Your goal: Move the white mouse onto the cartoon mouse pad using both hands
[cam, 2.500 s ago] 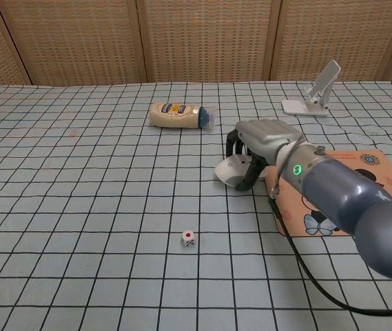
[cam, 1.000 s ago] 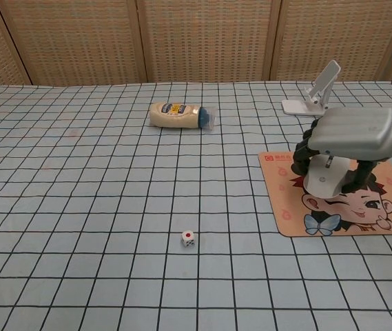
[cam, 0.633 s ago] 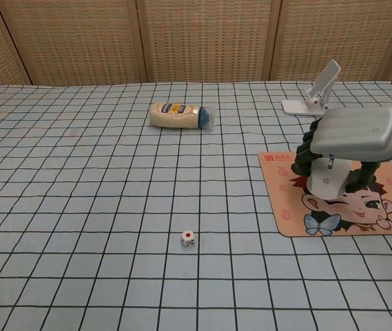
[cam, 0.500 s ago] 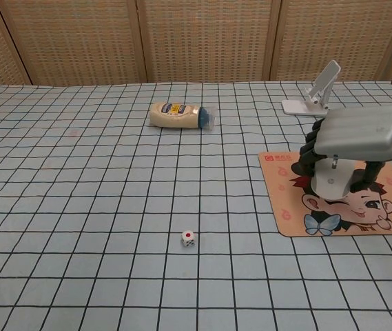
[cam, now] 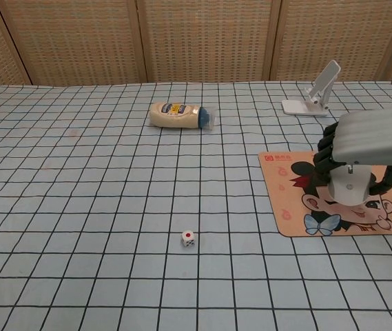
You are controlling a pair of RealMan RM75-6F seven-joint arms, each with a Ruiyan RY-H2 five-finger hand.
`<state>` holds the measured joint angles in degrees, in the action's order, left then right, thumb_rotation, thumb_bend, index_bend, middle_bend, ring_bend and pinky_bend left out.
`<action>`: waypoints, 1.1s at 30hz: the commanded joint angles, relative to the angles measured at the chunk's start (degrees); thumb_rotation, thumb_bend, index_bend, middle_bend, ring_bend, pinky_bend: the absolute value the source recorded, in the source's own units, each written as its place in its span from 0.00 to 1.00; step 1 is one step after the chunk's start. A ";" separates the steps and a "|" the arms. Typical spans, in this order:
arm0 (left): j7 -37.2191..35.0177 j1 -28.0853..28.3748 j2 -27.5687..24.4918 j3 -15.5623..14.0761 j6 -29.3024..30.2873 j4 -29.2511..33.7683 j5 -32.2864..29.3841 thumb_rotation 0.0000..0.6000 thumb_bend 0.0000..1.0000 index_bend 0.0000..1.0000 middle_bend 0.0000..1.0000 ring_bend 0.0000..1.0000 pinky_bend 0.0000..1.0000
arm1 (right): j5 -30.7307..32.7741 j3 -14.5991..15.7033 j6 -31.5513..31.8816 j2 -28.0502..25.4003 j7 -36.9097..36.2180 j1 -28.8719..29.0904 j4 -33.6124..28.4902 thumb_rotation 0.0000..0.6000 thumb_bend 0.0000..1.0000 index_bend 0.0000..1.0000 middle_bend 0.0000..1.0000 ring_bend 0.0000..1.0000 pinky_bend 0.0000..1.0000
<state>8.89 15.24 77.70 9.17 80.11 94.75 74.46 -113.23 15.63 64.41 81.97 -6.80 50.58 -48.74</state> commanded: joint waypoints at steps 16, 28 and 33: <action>-0.82 0.03 -0.40 0.14 -0.86 0.14 -0.61 1.00 0.17 0.19 0.00 0.00 0.08 | -3.58 2.23 4.09 6.13 -0.35 -0.80 9.70 1.00 0.37 0.70 0.52 0.39 0.41; -0.72 0.05 -0.56 0.11 -1.21 0.63 -0.92 1.00 0.17 0.19 0.00 0.00 0.08 | -3.02 1.73 6.05 6.86 2.84 -1.63 12.29 1.00 0.27 0.53 0.28 0.15 0.13; -0.76 0.02 -0.70 0.10 -1.23 0.85 -0.93 1.00 0.17 0.19 0.00 0.00 0.08 | -2.61 1.53 6.21 6.78 3.93 -1.97 12.55 1.00 0.25 0.47 0.17 0.04 0.03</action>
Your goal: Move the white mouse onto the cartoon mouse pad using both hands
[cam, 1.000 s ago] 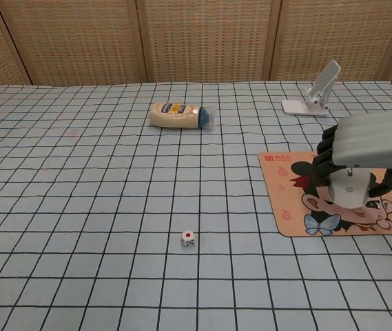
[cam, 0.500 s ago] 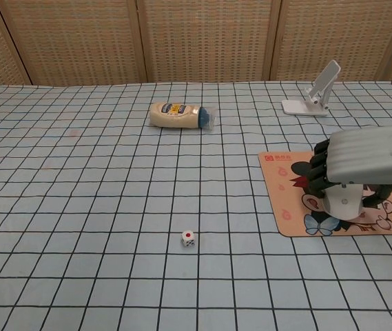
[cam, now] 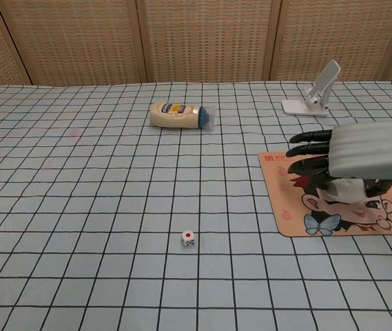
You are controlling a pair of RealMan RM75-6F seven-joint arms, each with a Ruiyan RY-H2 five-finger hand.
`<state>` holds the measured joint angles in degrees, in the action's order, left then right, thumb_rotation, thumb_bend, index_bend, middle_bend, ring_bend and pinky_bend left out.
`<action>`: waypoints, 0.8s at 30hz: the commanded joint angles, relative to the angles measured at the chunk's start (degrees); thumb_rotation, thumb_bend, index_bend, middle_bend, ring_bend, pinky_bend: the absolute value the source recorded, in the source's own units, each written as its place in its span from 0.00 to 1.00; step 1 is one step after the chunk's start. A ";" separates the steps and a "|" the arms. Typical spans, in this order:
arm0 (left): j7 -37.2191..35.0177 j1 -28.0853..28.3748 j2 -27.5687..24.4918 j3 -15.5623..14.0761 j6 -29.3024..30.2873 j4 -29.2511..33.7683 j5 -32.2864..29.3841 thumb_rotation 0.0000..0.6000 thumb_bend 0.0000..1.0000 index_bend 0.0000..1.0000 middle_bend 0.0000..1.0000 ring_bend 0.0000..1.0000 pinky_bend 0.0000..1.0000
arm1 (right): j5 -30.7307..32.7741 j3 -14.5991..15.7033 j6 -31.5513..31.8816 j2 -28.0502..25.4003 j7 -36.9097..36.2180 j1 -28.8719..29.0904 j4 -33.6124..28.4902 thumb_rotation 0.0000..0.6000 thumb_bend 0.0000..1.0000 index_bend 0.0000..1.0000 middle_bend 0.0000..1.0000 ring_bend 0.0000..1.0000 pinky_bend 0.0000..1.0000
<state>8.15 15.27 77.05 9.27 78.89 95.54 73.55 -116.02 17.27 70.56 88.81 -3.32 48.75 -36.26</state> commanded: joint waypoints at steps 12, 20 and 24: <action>-1.11 -0.08 -0.72 0.00 -0.32 0.65 0.09 1.00 0.17 0.19 0.00 0.00 0.08 | 1.13 0.03 0.66 -2.67 2.35 -1.61 -4.22 1.00 0.23 0.40 0.06 0.00 0.01; -1.62 -0.24 -1.05 -0.35 -0.04 1.30 1.01 1.00 0.17 0.19 0.00 0.00 0.08 | 1.22 0.32 1.52 -4.65 5.82 -3.36 -9.19 1.00 0.23 0.34 0.04 0.00 0.00; -2.31 -0.64 -1.54 -0.38 0.92 1.75 1.91 1.00 0.17 0.19 0.00 0.00 0.08 | 5.29 -3.08 3.94 -5.90 9.96 -6.49 -11.80 1.00 0.21 0.25 0.02 0.00 0.00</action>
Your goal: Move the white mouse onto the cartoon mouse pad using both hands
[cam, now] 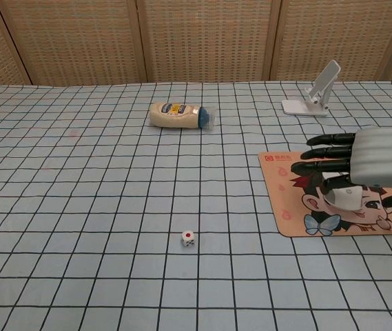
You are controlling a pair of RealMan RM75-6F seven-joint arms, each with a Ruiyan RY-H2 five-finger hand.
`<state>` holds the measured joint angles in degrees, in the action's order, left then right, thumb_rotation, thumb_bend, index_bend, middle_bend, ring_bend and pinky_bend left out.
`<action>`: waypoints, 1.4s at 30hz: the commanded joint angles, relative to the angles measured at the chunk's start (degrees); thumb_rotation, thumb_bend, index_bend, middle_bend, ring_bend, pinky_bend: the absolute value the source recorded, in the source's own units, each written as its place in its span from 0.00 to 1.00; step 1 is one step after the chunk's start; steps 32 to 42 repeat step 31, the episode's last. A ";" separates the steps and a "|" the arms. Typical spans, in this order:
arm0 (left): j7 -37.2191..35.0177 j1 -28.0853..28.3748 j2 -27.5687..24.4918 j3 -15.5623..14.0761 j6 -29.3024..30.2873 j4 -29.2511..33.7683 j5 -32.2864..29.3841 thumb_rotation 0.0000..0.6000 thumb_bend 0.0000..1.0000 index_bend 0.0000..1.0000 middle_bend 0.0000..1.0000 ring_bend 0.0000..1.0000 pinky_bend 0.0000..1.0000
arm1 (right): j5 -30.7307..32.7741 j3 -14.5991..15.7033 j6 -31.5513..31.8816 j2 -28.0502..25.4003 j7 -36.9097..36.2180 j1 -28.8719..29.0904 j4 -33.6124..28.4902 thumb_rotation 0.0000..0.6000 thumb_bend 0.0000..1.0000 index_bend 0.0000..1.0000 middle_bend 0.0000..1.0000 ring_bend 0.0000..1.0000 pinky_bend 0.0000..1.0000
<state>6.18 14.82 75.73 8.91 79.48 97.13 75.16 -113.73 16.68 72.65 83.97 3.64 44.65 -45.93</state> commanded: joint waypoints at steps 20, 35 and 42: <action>2.11 -2.48 0.94 -2.33 6.32 -6.19 6.83 1.00 0.17 0.14 0.00 0.00 0.03 | 28.42 -18.47 17.32 -2.72 -12.88 -23.82 -18.55 1.00 0.19 0.07 0.00 0.00 0.00; 1.96 -5.10 1.15 -4.45 7.33 -9.23 6.90 1.00 0.17 0.08 0.00 0.00 0.00 | 29.68 -18.68 20.02 -4.05 -14.15 -30.24 -25.67 1.00 0.18 0.04 0.00 0.00 0.00; 1.96 -5.10 1.15 -4.45 7.33 -9.23 6.90 1.00 0.17 0.08 0.00 0.00 0.00 | 29.68 -18.68 20.02 -4.05 -14.15 -30.24 -25.67 1.00 0.18 0.04 0.00 0.00 0.00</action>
